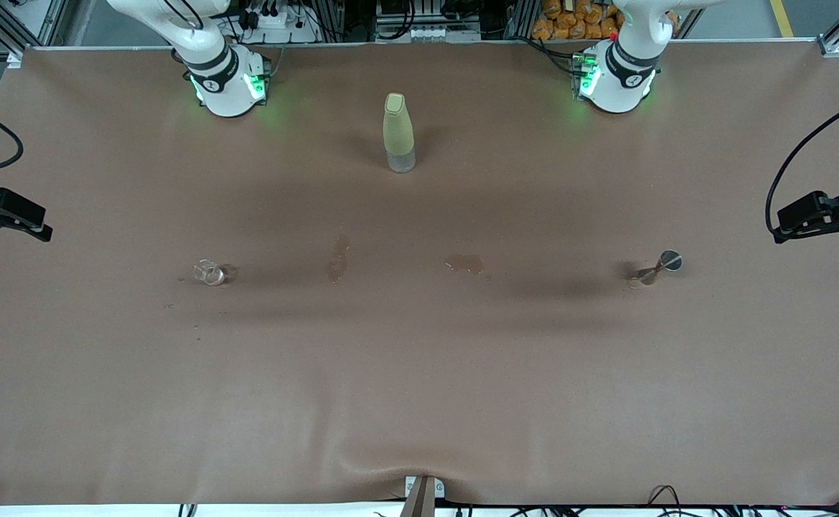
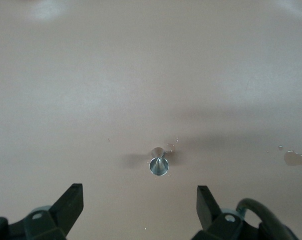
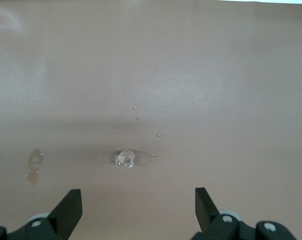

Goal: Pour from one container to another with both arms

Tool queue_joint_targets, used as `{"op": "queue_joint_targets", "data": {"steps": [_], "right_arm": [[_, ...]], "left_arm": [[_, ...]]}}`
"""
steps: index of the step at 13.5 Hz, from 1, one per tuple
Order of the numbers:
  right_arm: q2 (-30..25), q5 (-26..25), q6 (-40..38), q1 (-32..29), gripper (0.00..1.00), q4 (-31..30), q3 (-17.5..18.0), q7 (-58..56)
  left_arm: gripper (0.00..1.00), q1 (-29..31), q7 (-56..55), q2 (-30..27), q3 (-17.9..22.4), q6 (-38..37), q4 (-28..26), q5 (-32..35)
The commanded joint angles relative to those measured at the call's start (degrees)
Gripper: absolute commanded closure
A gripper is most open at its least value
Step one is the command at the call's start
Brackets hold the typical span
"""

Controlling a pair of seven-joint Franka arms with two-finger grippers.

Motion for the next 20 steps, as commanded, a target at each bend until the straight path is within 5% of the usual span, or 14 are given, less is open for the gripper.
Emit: {"op": "queue_joint_targets", "data": {"steps": [1, 7, 15, 20], "right_arm": [[-0.4, -0.6, -1.1, -0.3, 0.0, 0.9, 0.5, 1.2], [-2.2, 0.0, -3.6, -0.2, 0.0, 0.1, 0.3, 1.4], [-11.1, 0.0, 1.4, -0.2, 0.0, -11.7, 0.0, 1.1], [-11.0, 0.1, 1.8, -0.2, 0.0, -12.1, -0.7, 0.8]], "left_arm": [[0.0, 0.1, -0.2, 0.2, -0.4, -0.3, 1.0, 1.4], [0.0, 0.0, -0.8, 0.2, -0.4, -0.3, 1.0, 1.4], [0.0, 0.1, -0.6, 0.3, -0.5, -0.3, 0.9, 1.4], [0.0, 0.2, -0.6, 0.4, -0.4, -0.3, 0.9, 1.4]]}}
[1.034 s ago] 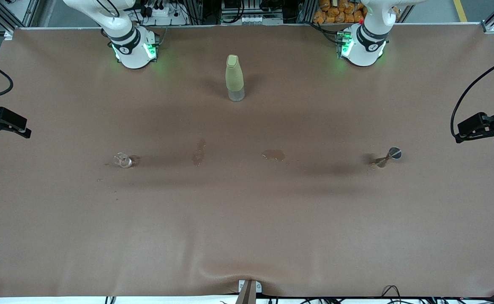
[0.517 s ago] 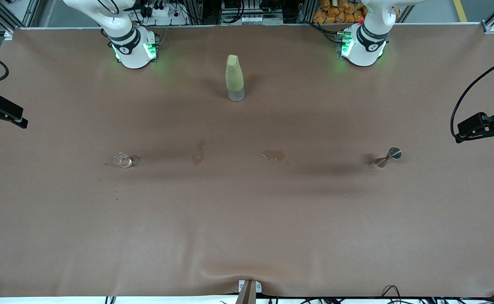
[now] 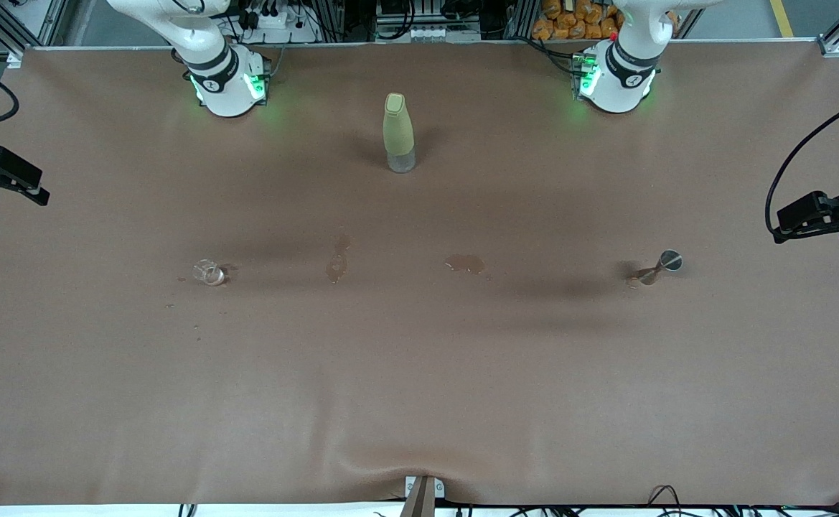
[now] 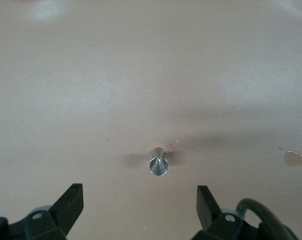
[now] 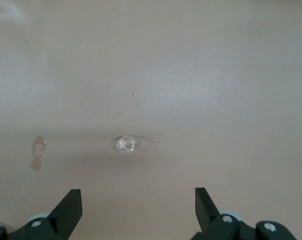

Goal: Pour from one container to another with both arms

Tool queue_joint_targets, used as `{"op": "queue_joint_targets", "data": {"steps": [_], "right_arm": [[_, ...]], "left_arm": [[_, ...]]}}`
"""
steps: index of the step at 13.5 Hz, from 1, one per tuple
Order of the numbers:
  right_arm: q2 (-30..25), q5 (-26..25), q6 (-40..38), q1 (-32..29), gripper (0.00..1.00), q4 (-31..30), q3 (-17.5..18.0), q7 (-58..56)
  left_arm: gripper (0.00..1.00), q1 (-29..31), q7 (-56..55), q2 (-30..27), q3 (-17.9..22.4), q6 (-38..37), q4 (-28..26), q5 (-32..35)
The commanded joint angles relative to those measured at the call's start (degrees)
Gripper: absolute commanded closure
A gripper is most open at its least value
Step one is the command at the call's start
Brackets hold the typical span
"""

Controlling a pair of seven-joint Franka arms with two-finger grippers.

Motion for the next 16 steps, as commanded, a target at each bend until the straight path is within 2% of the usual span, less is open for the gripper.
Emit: {"op": "queue_joint_targets", "data": {"steps": [1, 16], "right_arm": [[-1.3, 0.1, 0.4, -0.3, 0.0, -1.4, 0.1, 0.5], [-0.9, -0.7, 0.2, -0.7, 0.0, -0.4, 0.1, 0.2]], "left_arm": [[0.0, 0.1, -0.5, 0.3, -0.4, -0.3, 0.9, 1.4], [0.0, 0.1, -0.7, 0.2, -0.2, -0.3, 0.9, 1.5]]}}
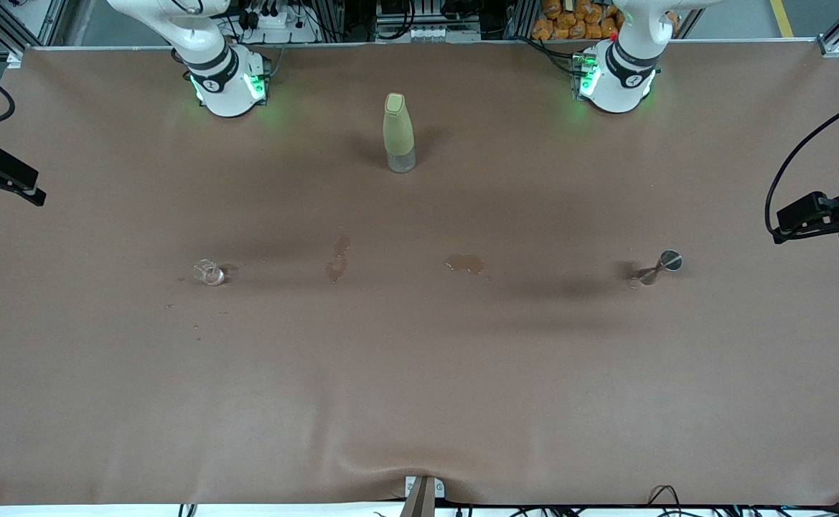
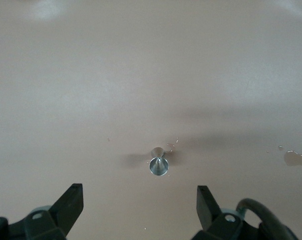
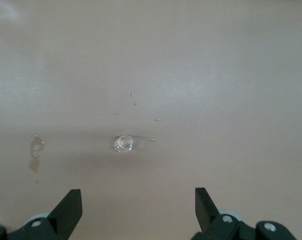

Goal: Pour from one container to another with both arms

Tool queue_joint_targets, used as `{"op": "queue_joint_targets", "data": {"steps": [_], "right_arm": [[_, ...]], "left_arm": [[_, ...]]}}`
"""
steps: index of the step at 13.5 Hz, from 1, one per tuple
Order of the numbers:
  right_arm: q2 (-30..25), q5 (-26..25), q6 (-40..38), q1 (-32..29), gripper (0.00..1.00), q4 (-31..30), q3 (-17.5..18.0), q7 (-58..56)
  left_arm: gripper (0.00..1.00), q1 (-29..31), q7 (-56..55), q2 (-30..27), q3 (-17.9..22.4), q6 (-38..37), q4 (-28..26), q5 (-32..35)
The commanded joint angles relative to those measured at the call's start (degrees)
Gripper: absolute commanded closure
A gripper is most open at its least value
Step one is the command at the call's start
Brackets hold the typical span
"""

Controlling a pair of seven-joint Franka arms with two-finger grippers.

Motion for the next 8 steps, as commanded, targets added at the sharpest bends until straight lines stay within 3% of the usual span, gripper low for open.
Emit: {"op": "queue_joint_targets", "data": {"steps": [1, 8], "right_arm": [[-0.9, -0.6, 0.2, -0.4, 0.0, -0.2, 0.4, 0.2], [-0.8, -0.7, 0.2, -0.3, 0.0, 0.1, 0.5, -4.2]], "left_arm": [[0.0, 0.0, -0.8, 0.2, -0.2, -0.3, 0.9, 1.5], [0.0, 0.2, 0.0, 0.8, -0.1, -0.2, 0.9, 1.6]]}}
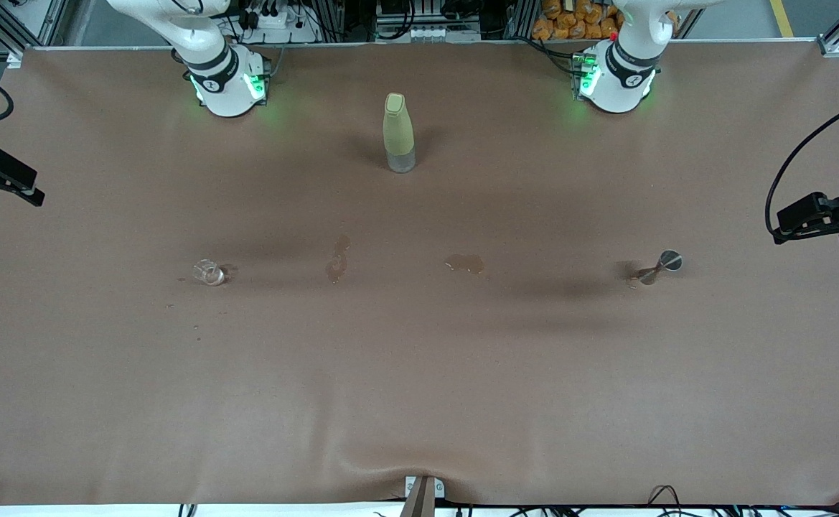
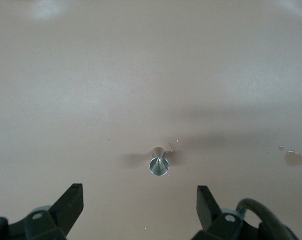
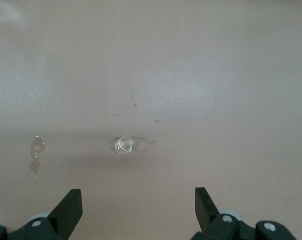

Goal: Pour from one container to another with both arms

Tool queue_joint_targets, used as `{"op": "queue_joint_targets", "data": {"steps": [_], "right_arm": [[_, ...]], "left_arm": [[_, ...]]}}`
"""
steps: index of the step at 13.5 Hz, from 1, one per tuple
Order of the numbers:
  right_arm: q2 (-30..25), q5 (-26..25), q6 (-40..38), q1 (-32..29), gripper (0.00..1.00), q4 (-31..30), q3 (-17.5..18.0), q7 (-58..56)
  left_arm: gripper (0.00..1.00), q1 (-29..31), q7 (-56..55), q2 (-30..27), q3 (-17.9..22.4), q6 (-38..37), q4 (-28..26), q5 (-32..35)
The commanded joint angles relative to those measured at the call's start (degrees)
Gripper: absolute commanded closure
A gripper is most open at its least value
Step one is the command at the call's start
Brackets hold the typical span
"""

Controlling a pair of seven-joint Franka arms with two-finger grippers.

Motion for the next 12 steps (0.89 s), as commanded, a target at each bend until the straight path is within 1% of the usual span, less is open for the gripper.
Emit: {"op": "queue_joint_targets", "data": {"steps": [1, 3, 8, 9, 12], "right_arm": [[-0.8, -0.8, 0.1, -0.5, 0.0, -0.1, 0.3, -6.0], [-0.8, -0.8, 0.1, -0.7, 0.0, 0.2, 0.3, -9.9], [-0.7, -0.9, 0.0, -1.2, 0.0, 0.2, 0.2, -11.2], [-0.7, -0.9, 0.0, -1.7, 0.0, 0.2, 0.2, -14.1], [-0.7, -0.6, 0.2, -4.2, 0.0, 0.3, 0.2, -34.1]], "left_arm": [[0.0, 0.3, 0.1, 0.5, -0.1, -0.2, 0.9, 1.6], [0.0, 0.4, 0.2, 0.5, 0.0, -0.2, 0.9, 1.5], [0.0, 1.7, 1.6, 0.5, 0.1, -0.2, 1.0, 1.6], [0.0, 2.5, 1.8, 0.5, 0.1, -0.2, 0.9, 1.5], [0.0, 2.7, 2.5, 0.5, 0.1, -0.2, 0.9, 1.5]]}}
